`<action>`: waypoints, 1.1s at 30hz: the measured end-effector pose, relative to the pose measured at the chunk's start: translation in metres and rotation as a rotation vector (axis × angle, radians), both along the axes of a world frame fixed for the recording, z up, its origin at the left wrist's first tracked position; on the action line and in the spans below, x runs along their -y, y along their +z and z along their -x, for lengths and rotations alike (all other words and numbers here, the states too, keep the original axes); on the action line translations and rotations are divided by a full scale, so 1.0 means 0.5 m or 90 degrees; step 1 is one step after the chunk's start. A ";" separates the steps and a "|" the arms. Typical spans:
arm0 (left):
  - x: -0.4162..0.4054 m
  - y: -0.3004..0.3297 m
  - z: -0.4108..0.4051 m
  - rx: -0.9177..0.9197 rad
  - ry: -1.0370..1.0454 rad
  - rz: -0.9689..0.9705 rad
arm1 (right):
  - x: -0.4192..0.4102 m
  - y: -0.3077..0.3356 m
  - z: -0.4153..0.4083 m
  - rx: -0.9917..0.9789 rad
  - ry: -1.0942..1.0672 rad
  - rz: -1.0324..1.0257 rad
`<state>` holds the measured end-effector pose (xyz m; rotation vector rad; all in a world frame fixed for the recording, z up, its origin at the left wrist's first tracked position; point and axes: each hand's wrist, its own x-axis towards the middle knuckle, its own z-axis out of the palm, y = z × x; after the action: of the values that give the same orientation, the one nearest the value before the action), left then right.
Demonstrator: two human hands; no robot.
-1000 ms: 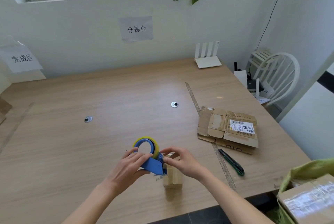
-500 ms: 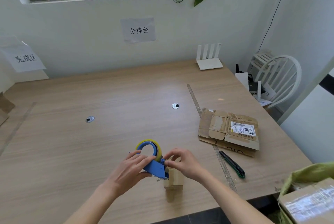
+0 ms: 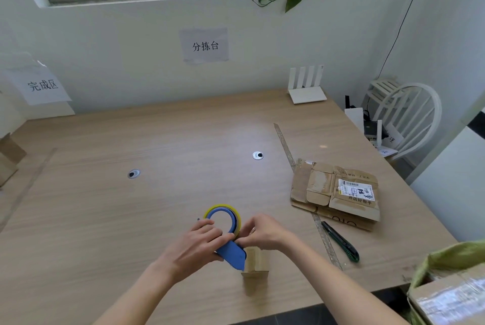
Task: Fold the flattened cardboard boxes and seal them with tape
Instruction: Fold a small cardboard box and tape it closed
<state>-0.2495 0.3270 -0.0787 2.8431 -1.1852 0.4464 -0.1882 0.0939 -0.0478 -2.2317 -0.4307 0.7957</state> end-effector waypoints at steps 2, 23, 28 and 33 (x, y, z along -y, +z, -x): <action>0.001 -0.003 0.001 0.003 -0.008 -0.005 | -0.004 0.003 -0.008 0.008 0.044 0.044; -0.005 -0.043 0.000 -0.004 0.058 0.021 | -0.023 -0.027 0.036 -0.356 -0.480 -0.165; -0.048 -0.045 0.014 -0.076 0.145 0.096 | 0.009 -0.038 0.029 -0.346 -0.459 -0.176; -0.048 -0.044 -0.003 -0.100 0.133 0.093 | 0.014 -0.035 0.004 -0.291 -0.366 -0.211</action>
<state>-0.2478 0.3511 -0.1008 2.8245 -0.8003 0.2957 -0.1901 0.0869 -0.0652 -1.6651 0.2745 0.8114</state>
